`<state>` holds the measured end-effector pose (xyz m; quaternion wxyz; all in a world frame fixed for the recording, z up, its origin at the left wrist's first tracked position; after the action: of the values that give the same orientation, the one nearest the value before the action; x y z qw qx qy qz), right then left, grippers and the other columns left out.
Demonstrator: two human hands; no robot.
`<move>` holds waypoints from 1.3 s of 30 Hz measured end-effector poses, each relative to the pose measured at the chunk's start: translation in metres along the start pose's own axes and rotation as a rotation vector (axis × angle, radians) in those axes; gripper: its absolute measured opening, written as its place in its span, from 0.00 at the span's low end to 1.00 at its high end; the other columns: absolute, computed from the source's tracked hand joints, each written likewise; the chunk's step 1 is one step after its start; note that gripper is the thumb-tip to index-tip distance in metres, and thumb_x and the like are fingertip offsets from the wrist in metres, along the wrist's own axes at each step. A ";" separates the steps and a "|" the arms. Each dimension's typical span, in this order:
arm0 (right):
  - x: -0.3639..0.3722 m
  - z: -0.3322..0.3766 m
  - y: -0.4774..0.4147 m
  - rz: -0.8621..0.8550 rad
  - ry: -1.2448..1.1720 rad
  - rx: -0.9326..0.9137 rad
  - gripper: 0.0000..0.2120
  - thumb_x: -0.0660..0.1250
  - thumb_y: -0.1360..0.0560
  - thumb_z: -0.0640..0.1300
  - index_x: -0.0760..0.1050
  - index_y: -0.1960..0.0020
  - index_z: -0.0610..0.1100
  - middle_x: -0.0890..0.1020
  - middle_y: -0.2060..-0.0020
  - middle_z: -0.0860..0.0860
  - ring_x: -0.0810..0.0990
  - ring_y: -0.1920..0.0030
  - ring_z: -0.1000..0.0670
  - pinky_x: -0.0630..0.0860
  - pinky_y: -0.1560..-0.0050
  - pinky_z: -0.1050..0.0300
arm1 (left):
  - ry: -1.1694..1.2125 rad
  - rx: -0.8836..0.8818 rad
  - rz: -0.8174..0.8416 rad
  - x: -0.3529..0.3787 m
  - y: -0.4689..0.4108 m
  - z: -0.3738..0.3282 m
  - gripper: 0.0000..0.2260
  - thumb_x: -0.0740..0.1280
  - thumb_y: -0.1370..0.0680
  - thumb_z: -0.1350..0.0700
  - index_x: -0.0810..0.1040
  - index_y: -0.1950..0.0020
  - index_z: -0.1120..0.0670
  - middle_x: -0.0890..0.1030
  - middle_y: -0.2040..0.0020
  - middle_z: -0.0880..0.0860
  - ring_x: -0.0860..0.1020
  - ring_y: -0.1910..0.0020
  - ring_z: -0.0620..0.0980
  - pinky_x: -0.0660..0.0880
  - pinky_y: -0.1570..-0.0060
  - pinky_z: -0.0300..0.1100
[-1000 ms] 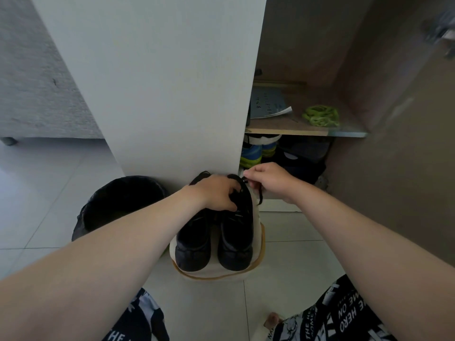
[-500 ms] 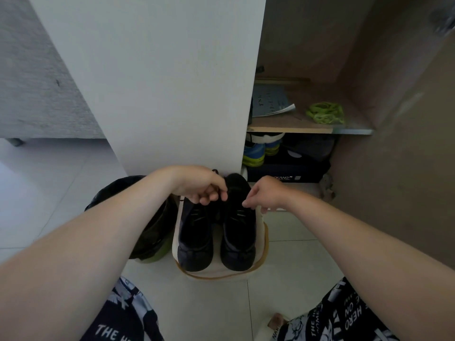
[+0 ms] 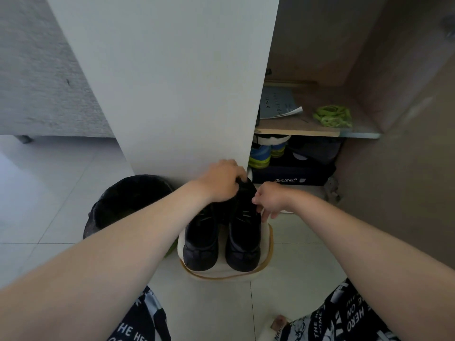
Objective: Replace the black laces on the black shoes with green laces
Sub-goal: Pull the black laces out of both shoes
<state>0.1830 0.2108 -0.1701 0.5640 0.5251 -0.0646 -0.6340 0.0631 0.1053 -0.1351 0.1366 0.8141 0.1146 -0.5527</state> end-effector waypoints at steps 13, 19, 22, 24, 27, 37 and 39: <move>-0.003 -0.004 -0.005 -0.185 -0.287 0.087 0.10 0.58 0.16 0.38 0.74 0.53 0.39 0.81 0.62 0.42 0.82 0.66 0.44 0.81 0.64 0.49 | -0.136 0.036 0.342 0.041 -0.002 -0.015 0.13 0.66 0.26 0.58 0.72 0.47 0.41 0.80 0.47 0.49 0.79 0.47 0.56 0.77 0.47 0.50; -0.004 0.001 0.000 -0.193 -0.536 0.081 0.09 0.57 0.17 0.39 0.72 0.54 0.45 0.73 0.64 0.47 0.63 0.71 0.51 0.61 0.73 0.60 | -0.257 0.062 0.424 0.039 -0.001 -0.018 0.09 0.66 0.23 0.54 0.81 0.45 0.45 0.81 0.45 0.50 0.78 0.45 0.54 0.76 0.47 0.47; -0.005 -0.003 -0.005 -0.120 -0.578 0.121 0.12 0.56 0.17 0.41 0.68 0.59 0.47 0.71 0.67 0.49 0.57 0.73 0.52 0.58 0.72 0.61 | -0.228 0.054 0.427 0.041 -0.001 -0.017 0.09 0.69 0.24 0.51 0.79 0.44 0.47 0.80 0.47 0.50 0.78 0.46 0.54 0.72 0.52 0.44; -0.005 -0.007 -0.006 -0.100 -0.538 0.144 0.11 0.56 0.17 0.42 0.70 0.58 0.47 0.69 0.67 0.49 0.57 0.74 0.52 0.59 0.71 0.60 | -0.192 0.044 0.410 0.042 -0.001 -0.016 0.10 0.68 0.24 0.49 0.80 0.43 0.48 0.80 0.47 0.50 0.78 0.46 0.53 0.73 0.52 0.44; -0.006 -0.007 -0.001 -0.039 -0.451 0.144 0.12 0.59 0.17 0.47 0.71 0.57 0.46 0.69 0.67 0.50 0.61 0.73 0.51 0.67 0.66 0.57 | -0.126 0.021 0.394 0.041 0.000 -0.011 0.14 0.67 0.23 0.46 0.79 0.39 0.49 0.80 0.43 0.50 0.78 0.43 0.54 0.75 0.46 0.46; -0.014 -0.005 -0.004 -0.012 -0.889 -0.081 0.15 0.65 0.19 0.47 0.68 0.62 0.45 0.64 0.75 0.51 0.66 0.73 0.51 0.74 0.60 0.53 | -0.126 0.023 0.411 0.041 -0.001 -0.005 0.12 0.71 0.26 0.53 0.80 0.43 0.44 0.79 0.49 0.46 0.78 0.48 0.51 0.76 0.49 0.44; -0.017 -0.003 -0.004 -0.055 -0.779 -0.076 0.15 0.66 0.20 0.46 0.66 0.63 0.46 0.60 0.74 0.52 0.58 0.74 0.52 0.62 0.71 0.58 | -0.126 0.029 0.425 0.041 0.000 -0.002 0.12 0.71 0.26 0.54 0.80 0.43 0.45 0.80 0.46 0.47 0.78 0.47 0.50 0.77 0.46 0.46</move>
<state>0.1796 0.2274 -0.1639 0.4992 0.2256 -0.2363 -0.8025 0.0796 0.1073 -0.1731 0.2453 0.7858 -0.0764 -0.5627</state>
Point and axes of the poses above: each hand's wrist, its own y-axis away from the middle knuckle, its own x-axis out of the palm, z = x × y, the point moved 3 cm from there along -y, towards the middle knuckle
